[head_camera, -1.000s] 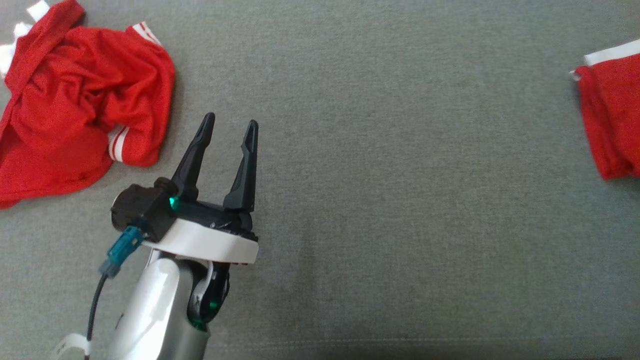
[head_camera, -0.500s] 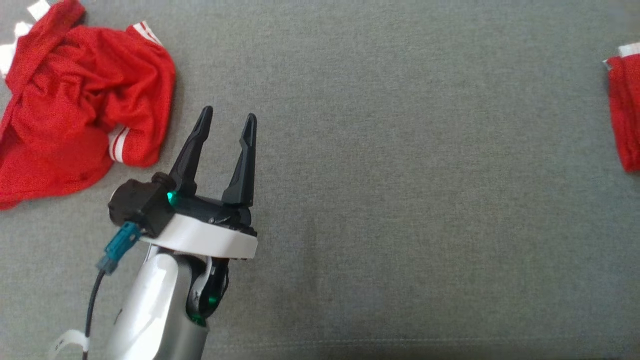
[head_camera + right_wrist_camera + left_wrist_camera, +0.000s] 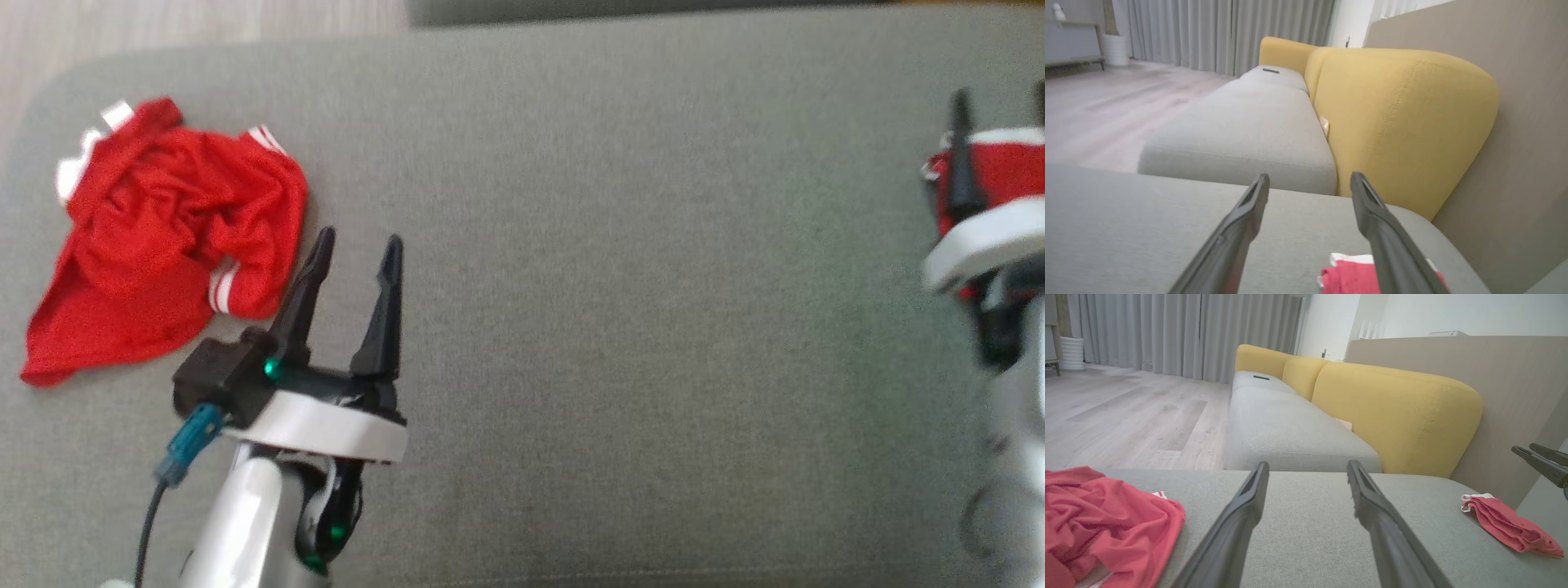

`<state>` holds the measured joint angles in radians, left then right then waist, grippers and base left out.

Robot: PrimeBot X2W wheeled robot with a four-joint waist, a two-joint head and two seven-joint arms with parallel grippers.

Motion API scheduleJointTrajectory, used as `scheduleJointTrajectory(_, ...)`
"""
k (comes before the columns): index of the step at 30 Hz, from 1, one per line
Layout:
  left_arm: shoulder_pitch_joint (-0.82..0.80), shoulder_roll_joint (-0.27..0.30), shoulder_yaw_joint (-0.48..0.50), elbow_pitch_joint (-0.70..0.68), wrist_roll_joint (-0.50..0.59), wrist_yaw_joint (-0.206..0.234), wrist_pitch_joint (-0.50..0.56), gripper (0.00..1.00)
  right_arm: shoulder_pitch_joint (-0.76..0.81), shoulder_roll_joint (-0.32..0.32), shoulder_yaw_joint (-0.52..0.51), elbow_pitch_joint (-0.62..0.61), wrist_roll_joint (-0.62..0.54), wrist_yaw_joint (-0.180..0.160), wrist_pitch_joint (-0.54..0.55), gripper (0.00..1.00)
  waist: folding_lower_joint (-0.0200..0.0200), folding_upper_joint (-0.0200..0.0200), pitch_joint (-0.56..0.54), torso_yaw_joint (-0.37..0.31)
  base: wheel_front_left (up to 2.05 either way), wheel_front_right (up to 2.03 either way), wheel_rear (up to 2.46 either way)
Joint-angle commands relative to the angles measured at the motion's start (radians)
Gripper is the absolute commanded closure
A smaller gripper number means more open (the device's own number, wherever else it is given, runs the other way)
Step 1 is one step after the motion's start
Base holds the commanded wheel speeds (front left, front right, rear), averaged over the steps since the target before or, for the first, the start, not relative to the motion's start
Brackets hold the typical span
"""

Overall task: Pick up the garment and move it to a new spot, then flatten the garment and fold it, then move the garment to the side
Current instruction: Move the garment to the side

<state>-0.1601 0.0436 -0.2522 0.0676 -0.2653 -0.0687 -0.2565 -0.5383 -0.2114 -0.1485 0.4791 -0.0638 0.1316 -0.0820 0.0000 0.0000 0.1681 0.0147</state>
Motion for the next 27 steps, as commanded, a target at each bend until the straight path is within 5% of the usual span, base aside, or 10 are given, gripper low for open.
scheduleJointTrajectory(1, -0.016, 0.007, 0.042, -0.038, 0.007, 0.006, -0.005, 0.0, 0.02, 0.018, 0.02, -0.065, 0.016, -0.001, -0.014, 0.0, 0.0, 0.0, -0.051, -0.003, 0.0, 0.0, 0.0)
scheduleJointTrajectory(10, 0.083, 0.007, 0.072, -0.046, 0.006, 0.009, -0.005, 0.0, 0.304, 0.15, 0.089, -0.258, 0.141, -0.001, -0.132, 0.0, 0.0, 0.0, -0.165, -0.002, 0.0, 0.0, 0.0)
scheduleJointTrajectory(27, 0.183, 0.007, 0.102, -0.032, -0.038, 0.011, -0.005, 0.0, 0.525, 0.161, 0.15, -0.336, 0.23, -0.001, -0.18, 0.0, 0.0, 0.0, -0.197, -0.002, 0.0, 0.0, 0.0)
